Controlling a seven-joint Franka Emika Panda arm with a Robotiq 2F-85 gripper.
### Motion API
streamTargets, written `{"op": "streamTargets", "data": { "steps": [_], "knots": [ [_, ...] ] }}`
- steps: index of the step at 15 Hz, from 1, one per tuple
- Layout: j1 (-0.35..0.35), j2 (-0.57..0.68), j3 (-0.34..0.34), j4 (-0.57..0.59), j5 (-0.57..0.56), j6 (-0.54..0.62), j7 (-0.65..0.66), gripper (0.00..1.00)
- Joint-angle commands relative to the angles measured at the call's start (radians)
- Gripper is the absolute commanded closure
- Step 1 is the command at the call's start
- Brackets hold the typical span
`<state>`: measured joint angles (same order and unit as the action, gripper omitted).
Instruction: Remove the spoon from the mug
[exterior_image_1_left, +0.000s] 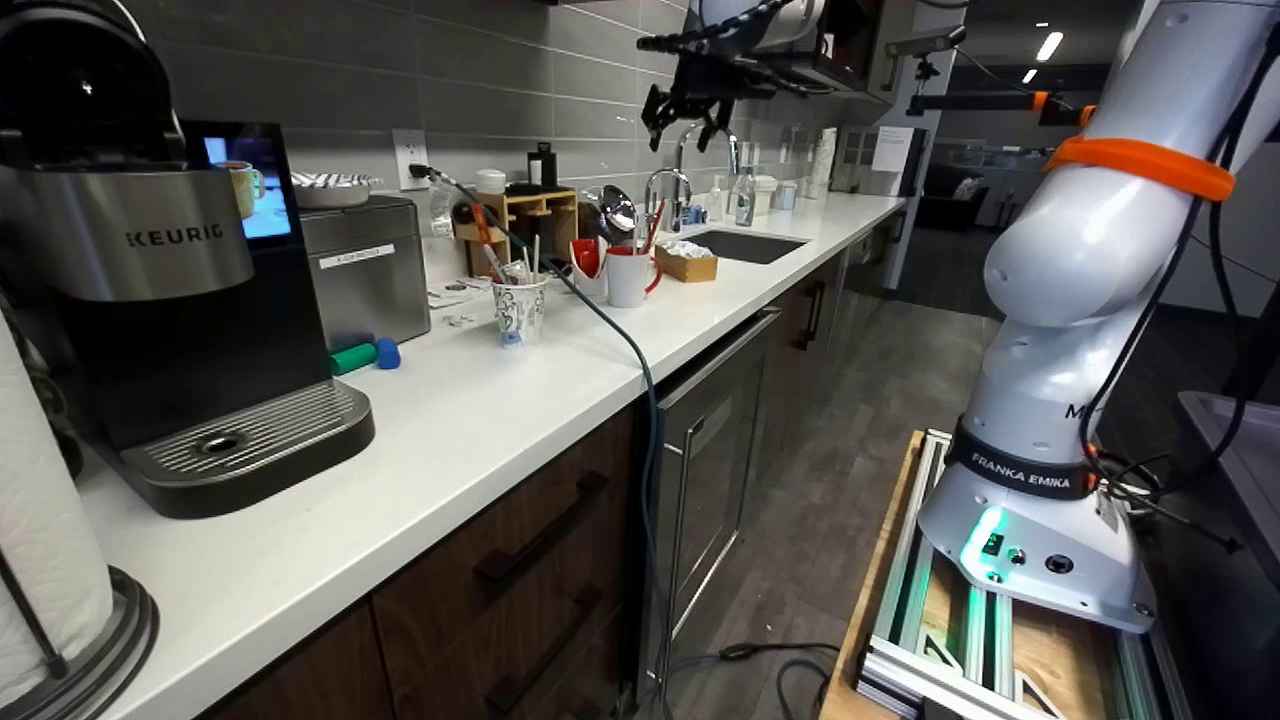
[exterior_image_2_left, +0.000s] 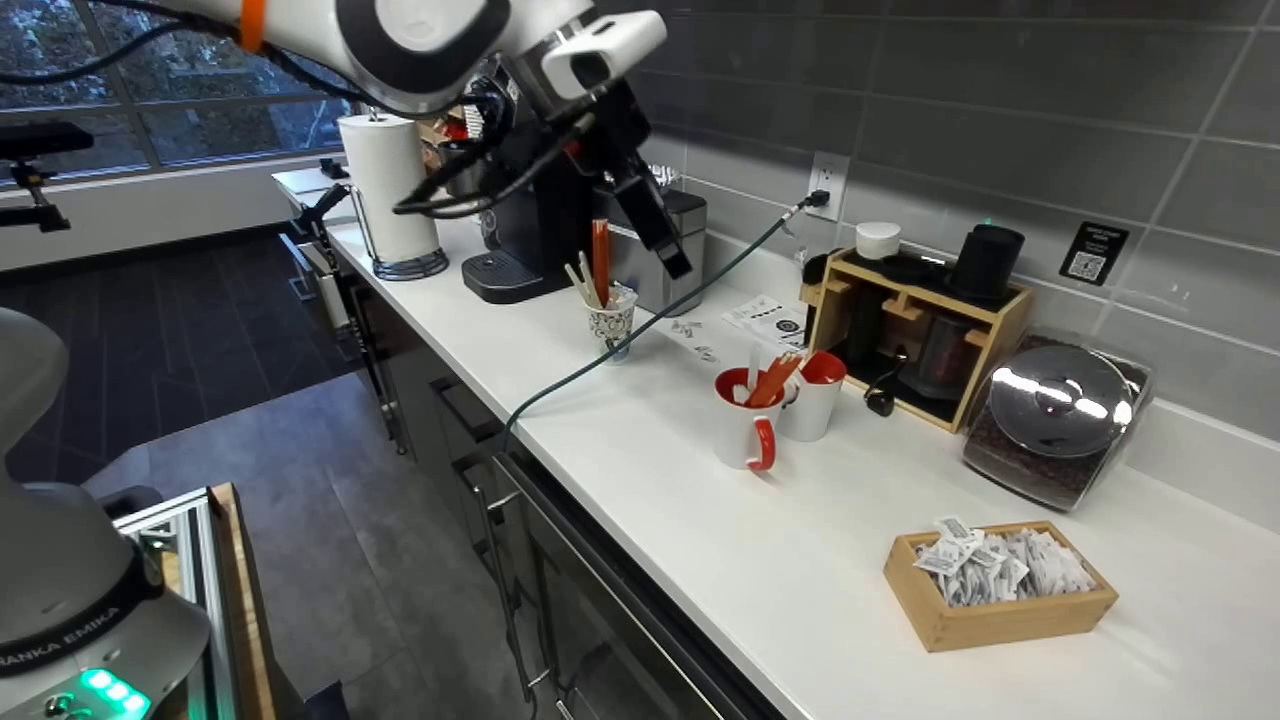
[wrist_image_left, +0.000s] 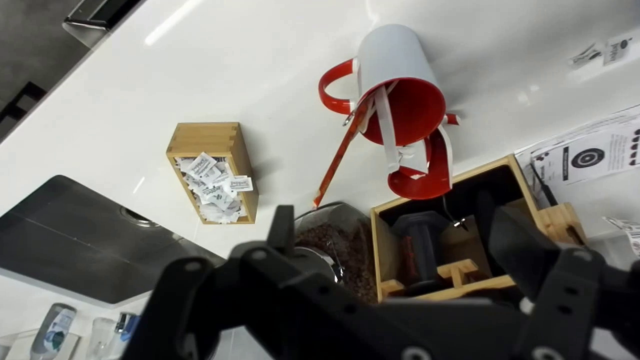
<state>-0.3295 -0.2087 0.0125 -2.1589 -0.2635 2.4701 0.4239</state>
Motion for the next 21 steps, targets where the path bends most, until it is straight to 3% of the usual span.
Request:
{"op": "streamTargets", "data": {
  "steps": [1,5,10,18,21],
  "knots": [
    [0.057,0.212,-0.051,0.185,0.027,-0.032,-0.032,0.00],
    [0.110,0.341,-0.100,0.300,0.029,-0.073,-0.032,0.00],
    [0.126,0.453,-0.162,0.412,0.082,-0.103,-0.056,0.00],
    [0.122,0.506,-0.167,0.467,0.264,-0.272,-0.145,0.00],
    [0.122,0.516,-0.166,0.468,0.297,-0.267,-0.150,0.00]
  ]
}}
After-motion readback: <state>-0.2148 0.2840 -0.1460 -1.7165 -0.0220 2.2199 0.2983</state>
